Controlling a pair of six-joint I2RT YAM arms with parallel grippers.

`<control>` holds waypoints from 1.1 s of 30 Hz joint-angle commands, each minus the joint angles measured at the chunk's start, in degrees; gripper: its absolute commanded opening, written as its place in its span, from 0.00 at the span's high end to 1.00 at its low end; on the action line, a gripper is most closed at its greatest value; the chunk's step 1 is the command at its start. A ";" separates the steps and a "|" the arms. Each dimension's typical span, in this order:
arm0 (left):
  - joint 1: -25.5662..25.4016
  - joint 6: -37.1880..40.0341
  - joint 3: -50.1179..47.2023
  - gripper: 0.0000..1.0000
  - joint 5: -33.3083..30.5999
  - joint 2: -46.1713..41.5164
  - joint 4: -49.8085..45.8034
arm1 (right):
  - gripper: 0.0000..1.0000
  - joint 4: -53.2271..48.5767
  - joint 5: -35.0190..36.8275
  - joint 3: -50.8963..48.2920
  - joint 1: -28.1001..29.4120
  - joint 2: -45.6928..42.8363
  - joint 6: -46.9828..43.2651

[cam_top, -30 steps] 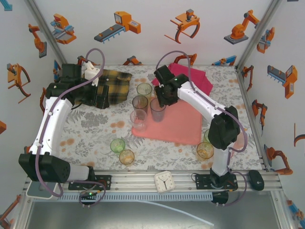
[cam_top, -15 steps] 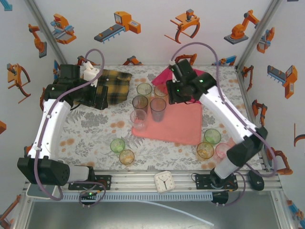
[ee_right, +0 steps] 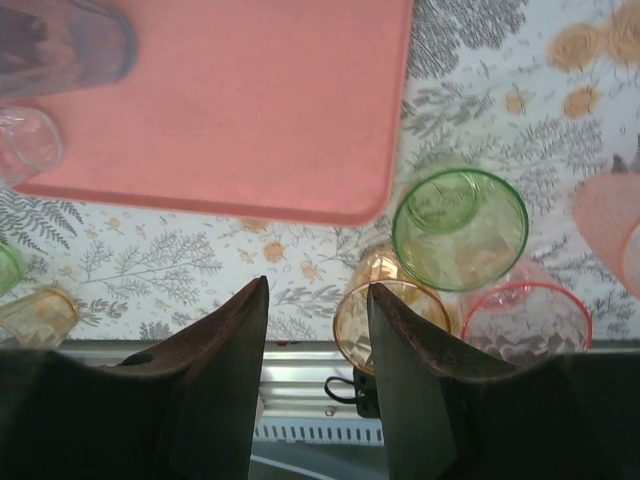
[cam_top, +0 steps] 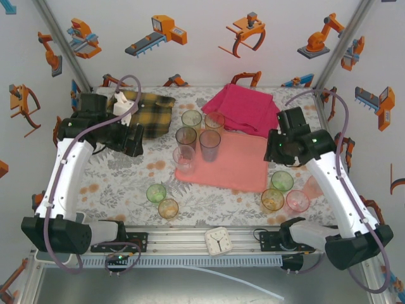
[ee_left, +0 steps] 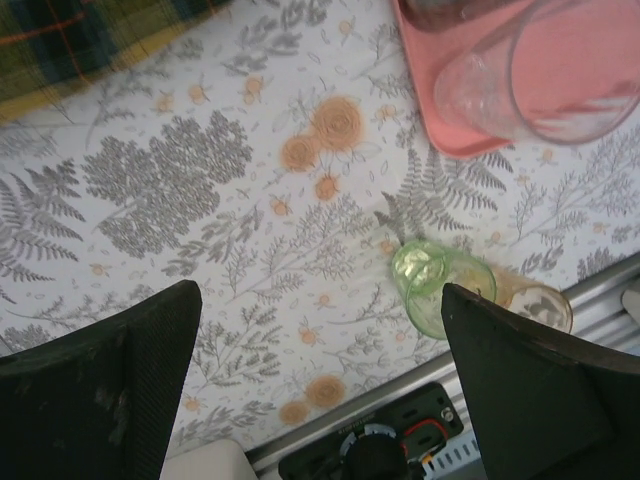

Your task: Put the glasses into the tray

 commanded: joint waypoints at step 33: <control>-0.01 0.57 -1.75 0.01 2.09 0.67 1.59 | 0.60 8.83 4.17 -14.88 -3.35 -0.78 3.00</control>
